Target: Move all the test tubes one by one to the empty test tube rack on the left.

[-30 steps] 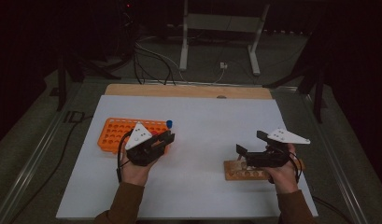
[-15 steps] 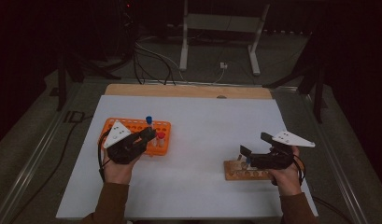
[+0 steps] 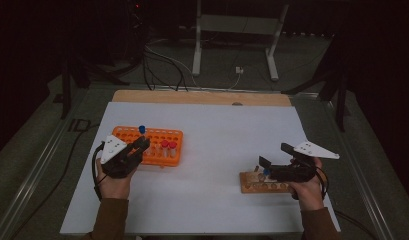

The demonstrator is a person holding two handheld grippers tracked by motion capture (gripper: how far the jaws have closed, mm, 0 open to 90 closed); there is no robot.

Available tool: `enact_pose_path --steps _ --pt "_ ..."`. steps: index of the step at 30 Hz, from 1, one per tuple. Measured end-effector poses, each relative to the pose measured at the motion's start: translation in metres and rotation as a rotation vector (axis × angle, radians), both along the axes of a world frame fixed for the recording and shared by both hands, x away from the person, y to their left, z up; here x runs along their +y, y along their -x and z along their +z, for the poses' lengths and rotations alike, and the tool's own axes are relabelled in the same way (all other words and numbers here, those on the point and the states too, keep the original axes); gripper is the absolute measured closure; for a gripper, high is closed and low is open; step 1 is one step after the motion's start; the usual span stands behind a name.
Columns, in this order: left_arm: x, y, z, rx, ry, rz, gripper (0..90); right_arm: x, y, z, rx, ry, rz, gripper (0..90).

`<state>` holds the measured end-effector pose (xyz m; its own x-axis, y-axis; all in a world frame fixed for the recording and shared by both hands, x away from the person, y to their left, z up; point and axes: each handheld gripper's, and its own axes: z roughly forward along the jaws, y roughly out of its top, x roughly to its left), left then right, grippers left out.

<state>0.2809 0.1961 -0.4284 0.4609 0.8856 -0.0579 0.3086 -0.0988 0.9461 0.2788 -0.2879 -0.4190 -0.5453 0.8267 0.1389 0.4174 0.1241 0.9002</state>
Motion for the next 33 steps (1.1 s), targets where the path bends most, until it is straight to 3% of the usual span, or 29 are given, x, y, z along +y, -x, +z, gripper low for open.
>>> enact_pose_path --steps 16,25,30,33 --pt "0.006 -0.019 -0.024 0.022 -0.033 0.077 77.4 0.001 0.0 -0.001 -0.001 -0.005 0.001 0.0" --pt "0.007 -0.029 -0.04 0.058 -0.042 0.103 77.4 0.0 0.0 -0.001 -0.003 -0.007 0.003 0.0" --pt "0.009 -0.031 -0.05 0.085 -0.024 0.109 77.4 0.001 0.001 -0.002 0.002 -0.008 0.004 0.0" --pt "0.008 -0.03 -0.056 0.104 -0.039 0.103 77.4 0.002 0.0 -0.003 0.001 -0.007 0.01 0.0"
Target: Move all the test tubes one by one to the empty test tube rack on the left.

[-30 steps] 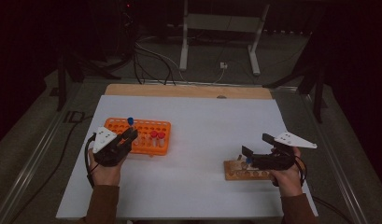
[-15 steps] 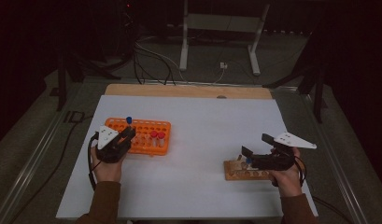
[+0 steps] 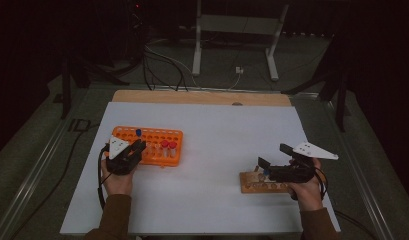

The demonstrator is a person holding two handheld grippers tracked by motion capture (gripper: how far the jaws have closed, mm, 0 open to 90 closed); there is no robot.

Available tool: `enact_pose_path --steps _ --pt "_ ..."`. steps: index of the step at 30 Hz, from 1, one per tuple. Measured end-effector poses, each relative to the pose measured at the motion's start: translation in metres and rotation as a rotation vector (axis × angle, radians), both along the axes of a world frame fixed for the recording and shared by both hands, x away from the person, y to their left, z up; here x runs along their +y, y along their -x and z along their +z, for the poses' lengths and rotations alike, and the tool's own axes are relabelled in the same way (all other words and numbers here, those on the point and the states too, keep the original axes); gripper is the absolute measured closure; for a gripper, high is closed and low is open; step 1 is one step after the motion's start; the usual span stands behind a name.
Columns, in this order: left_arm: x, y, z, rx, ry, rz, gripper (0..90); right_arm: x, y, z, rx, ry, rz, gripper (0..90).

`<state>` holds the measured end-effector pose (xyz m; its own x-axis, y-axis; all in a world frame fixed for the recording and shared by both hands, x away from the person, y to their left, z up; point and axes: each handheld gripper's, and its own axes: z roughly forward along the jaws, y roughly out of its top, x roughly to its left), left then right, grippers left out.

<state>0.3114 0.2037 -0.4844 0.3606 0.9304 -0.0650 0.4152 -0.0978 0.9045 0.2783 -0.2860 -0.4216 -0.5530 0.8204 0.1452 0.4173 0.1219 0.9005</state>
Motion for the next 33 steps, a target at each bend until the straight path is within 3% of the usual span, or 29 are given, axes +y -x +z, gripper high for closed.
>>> enact_pose_path --steps 5,8,14,19,25,30,33 --pt "-0.002 0.001 -0.009 0.045 -0.051 -0.02 77.5 0.002 0.001 -0.001 0.002 0.008 0.011 0.0" --pt "-0.001 0.001 -0.01 0.061 -0.047 -0.023 77.7 0.002 0.001 -0.001 0.0 0.009 0.014 0.1" --pt "-0.004 0.001 -0.015 0.09 -0.087 -0.041 77.9 0.001 0.002 -0.001 0.0 0.012 0.021 0.1" --pt "-0.002 0.002 -0.014 0.099 -0.062 -0.039 76.3 0.001 0.004 0.0 0.006 0.023 0.037 0.1" --pt "0.004 0.006 -0.013 0.089 -0.028 -0.013 64.8 0.0 0.008 -0.002 0.013 0.042 0.052 3.2" --pt "0.012 0.012 -0.009 0.064 0.018 0.003 50.9 0.001 0.014 -0.006 0.018 0.053 0.078 9.2" --pt "0.015 0.016 -0.006 0.043 0.054 0.006 43.1 0.002 0.018 -0.011 0.027 0.074 0.087 18.4"
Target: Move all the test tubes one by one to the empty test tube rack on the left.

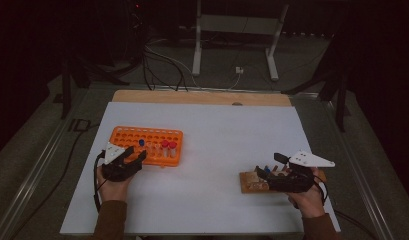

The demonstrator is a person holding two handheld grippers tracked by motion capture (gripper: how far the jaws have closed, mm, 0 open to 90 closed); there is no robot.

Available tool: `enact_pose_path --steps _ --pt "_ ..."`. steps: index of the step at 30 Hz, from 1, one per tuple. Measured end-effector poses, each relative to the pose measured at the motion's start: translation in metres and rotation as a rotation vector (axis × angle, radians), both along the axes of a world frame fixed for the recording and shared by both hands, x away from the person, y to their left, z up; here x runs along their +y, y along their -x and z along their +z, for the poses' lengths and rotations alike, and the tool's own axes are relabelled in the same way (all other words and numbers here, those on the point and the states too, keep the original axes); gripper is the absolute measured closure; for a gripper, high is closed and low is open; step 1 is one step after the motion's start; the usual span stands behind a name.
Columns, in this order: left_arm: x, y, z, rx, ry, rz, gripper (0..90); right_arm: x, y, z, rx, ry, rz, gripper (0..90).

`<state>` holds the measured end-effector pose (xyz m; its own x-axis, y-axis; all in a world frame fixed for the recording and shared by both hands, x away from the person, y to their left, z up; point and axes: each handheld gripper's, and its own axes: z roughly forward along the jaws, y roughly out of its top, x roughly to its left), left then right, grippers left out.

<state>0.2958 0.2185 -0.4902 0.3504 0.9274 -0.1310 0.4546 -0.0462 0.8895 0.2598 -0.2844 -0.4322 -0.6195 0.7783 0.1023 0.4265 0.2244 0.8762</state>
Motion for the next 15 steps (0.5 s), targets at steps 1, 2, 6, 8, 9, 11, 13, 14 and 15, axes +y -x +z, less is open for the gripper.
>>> enact_pose_path --steps 1,2,6,8,9,11,13,14,15 --pt "0.001 0.001 0.001 -0.006 0.009 0.003 39.6 0.0 0.001 -0.002 -0.005 0.005 0.006 23.5" --pt "0.001 0.003 0.003 -0.013 0.019 0.006 36.3 -0.001 0.003 -0.003 -0.005 0.004 0.018 29.8" --pt "0.002 0.008 0.01 -0.041 0.043 0.018 27.5 -0.002 0.01 -0.007 -0.017 0.027 0.061 48.6" --pt "0.001 0.01 0.013 -0.053 0.05 0.021 24.1 -0.002 0.011 -0.009 -0.014 0.035 0.074 57.3" --pt "0.001 0.011 0.014 -0.058 0.053 0.02 22.4 -0.003 0.011 -0.01 -0.011 0.036 0.079 61.5" --pt "0.0 0.012 0.017 -0.067 0.056 0.015 20.4 -0.002 0.011 -0.012 -0.003 0.04 0.089 68.8" --pt "-0.002 0.014 0.019 -0.074 0.057 0.008 19.6 -0.001 0.011 -0.014 0.007 0.054 0.095 73.0" --pt "-0.002 0.015 0.02 -0.079 0.06 0.007 19.4 0.001 0.011 -0.016 0.007 0.066 0.096 74.3" --pt "-0.003 0.016 0.021 -0.085 0.062 0.005 19.3 0.002 0.011 -0.017 0.005 0.081 0.097 74.6"
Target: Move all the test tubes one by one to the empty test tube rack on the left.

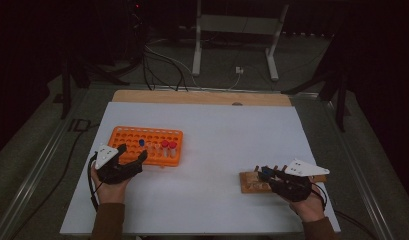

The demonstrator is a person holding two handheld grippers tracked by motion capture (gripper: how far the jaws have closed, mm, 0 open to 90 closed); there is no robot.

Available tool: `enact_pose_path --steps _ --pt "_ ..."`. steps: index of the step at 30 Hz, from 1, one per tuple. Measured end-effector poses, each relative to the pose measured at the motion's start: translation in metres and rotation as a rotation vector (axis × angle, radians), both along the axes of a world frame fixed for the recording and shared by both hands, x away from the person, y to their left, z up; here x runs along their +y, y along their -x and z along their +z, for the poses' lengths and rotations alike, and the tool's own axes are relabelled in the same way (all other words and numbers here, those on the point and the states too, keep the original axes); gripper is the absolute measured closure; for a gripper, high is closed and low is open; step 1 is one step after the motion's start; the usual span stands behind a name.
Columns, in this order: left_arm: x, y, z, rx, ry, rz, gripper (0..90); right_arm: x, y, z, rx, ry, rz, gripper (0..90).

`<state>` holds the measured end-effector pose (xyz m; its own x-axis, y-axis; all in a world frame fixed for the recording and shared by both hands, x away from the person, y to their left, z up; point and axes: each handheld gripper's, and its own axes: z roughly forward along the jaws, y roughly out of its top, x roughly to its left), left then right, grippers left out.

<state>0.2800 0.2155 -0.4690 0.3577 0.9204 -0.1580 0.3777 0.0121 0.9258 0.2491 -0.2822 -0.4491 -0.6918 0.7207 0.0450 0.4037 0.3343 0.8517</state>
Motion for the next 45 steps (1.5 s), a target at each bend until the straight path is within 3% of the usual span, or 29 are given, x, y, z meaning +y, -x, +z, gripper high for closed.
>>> enact_pose_path --steps 5,10,19,26,34,40,45 --pt "-0.003 0.003 0.004 -0.018 0.006 -0.011 19.2 0.003 -0.002 -0.003 -0.013 -0.012 -0.016 74.7" --pt "-0.005 0.004 0.007 -0.025 0.014 -0.021 19.2 0.004 -0.004 -0.011 0.005 -0.012 -0.017 74.4" --pt "-0.012 0.007 0.014 -0.04 0.018 -0.05 18.1 0.004 -0.004 -0.006 -0.003 0.022 -0.022 76.1" --pt "-0.023 0.008 0.021 -0.028 0.002 -0.12 12.6 0.004 -0.005 0.012 -0.003 0.006 -0.031 76.1" --pt "-0.04 0.011 0.033 -0.037 0.007 -0.19 7.7 0.004 -0.007 0.043 -0.017 -0.001 -0.026 76.1" --pt "-0.061 0.013 0.037 -0.04 0.005 -0.26 7.5 0.004 -0.01 0.064 -0.037 -0.058 -0.012 76.1" --pt "-0.085 0.012 0.036 -0.036 -0.008 -0.326 7.7 0.018 -0.015 0.068 -0.035 -0.068 0.011 76.0"
